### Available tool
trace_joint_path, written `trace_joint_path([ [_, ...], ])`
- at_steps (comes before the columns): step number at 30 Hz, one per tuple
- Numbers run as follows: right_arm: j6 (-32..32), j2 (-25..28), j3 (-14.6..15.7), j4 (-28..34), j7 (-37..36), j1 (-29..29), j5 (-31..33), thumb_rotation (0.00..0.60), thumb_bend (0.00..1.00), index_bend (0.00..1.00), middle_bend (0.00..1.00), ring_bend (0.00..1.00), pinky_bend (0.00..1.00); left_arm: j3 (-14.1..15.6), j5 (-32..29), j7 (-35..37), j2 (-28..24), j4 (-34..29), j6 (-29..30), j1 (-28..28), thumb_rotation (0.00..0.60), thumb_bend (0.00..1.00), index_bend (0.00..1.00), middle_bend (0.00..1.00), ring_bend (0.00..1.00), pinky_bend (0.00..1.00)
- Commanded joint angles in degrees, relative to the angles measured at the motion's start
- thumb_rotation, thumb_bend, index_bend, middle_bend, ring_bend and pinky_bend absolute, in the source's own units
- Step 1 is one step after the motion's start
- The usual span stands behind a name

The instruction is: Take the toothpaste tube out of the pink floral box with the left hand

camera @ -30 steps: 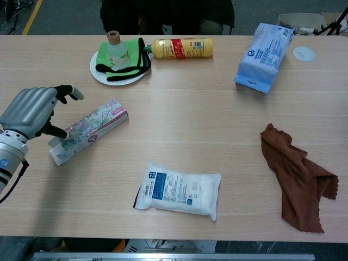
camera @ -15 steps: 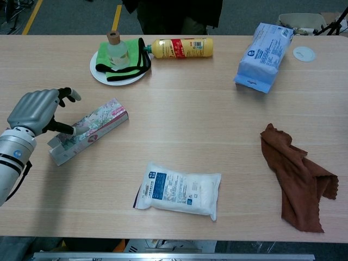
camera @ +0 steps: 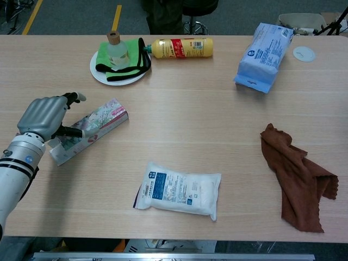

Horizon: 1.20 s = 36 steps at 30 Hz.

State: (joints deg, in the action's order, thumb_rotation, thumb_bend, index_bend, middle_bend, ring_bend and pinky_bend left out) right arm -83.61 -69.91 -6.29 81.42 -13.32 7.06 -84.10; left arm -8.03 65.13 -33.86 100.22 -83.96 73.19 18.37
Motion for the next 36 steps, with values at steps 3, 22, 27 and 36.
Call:
trace_joint_path([
  [3, 0.4, -0.2, 0.1, -0.3, -0.2, 0.0, 0.2, 0.600, 0.31, 0.43, 0.40, 0.28, 0.40, 0.0, -0.3, -2.0, 2.6, 4.2, 0.9, 0.9, 0.295, 0.00, 0.19, 0.23, 0.28, 0.48],
  [22, 0.7, -0.7, 0.3, -1.6, -1.8, -0.2, 0.2, 0.600, 0.31, 0.43, 0.40, 0.28, 0.40, 0.5, -1.9, -1.6, 5.5, 9.1, -1.4, 2.3, 0.353, 0.00, 0.20, 0.23, 0.28, 0.47],
  [27, 0.7, -0.7, 0.3, -1.7, -2.0, -0.2, 0.3, 0.600, 0.31, 0.43, 0.40, 0.28, 0.40, 0.6, -2.0, -1.7, 5.8, 9.7, -1.6, 2.4, 0.388, 0.00, 0.20, 0.23, 0.28, 0.47],
  [36, 0.9, -0.7, 0.3, -1.9, -2.1, -0.2, 0.3, 0.600, 0.31, 0.43, 0.40, 0.28, 0.40, 0.5, -1.9, -0.6, 6.6, 11.1, -1.5, 2.4, 0.534, 0.00, 0.26, 0.29, 0.33, 0.48],
])
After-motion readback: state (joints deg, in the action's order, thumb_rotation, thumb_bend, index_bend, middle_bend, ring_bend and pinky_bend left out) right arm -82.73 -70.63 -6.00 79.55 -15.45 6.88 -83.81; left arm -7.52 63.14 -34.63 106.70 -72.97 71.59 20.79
